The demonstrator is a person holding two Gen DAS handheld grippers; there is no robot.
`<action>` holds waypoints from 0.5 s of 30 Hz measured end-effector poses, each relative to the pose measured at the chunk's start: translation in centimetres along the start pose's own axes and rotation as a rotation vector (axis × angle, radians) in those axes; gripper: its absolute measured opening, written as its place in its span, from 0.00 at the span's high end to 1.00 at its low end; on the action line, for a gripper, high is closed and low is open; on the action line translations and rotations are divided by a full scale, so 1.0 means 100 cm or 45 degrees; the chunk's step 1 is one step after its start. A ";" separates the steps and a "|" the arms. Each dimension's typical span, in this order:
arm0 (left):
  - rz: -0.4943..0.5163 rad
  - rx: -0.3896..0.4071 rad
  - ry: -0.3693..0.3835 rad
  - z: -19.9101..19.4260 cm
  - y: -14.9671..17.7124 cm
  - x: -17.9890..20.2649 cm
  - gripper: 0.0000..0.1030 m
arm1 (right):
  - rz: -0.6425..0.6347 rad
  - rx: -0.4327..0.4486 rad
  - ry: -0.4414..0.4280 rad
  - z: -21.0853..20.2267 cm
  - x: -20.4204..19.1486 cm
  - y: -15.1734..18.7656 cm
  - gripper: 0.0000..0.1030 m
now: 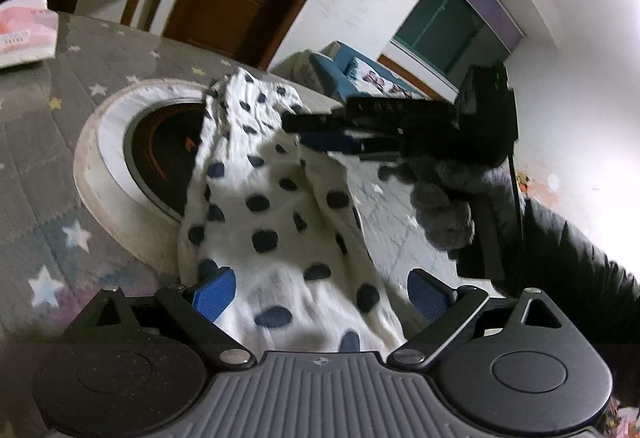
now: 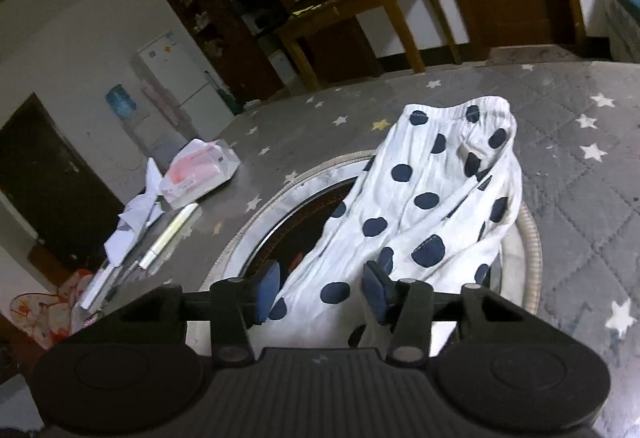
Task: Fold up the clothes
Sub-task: 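Lift the pants end with the right gripper toward the left gripper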
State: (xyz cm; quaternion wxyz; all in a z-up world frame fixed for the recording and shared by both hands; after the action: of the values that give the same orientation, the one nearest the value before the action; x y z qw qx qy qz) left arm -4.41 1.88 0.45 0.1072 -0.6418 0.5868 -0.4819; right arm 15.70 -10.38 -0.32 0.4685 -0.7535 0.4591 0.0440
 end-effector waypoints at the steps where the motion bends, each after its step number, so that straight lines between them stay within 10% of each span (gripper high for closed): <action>1: -0.004 0.011 -0.012 -0.001 -0.004 -0.001 0.08 | 0.013 -0.005 -0.008 0.000 0.002 0.001 0.50; 15: 0.069 0.032 -0.182 0.043 -0.055 -0.017 0.16 | -0.124 -0.054 -0.007 -0.047 0.024 0.025 0.48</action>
State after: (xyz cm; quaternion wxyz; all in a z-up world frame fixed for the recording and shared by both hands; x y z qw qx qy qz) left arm 2.58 3.11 1.25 0.1698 -0.6571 0.5886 -0.4393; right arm 13.53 -15.84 -0.61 0.4551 -0.7846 0.4198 0.0329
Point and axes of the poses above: each gripper's, at about its wrist camera, not at the fingertips, and z roughly the way its jaws point, x to its right, y to its underside, the point moved 7 cm from there along z, roughly the way its jaws point, and after that the axes turned 1 degree about x, right-handed, at the moved point
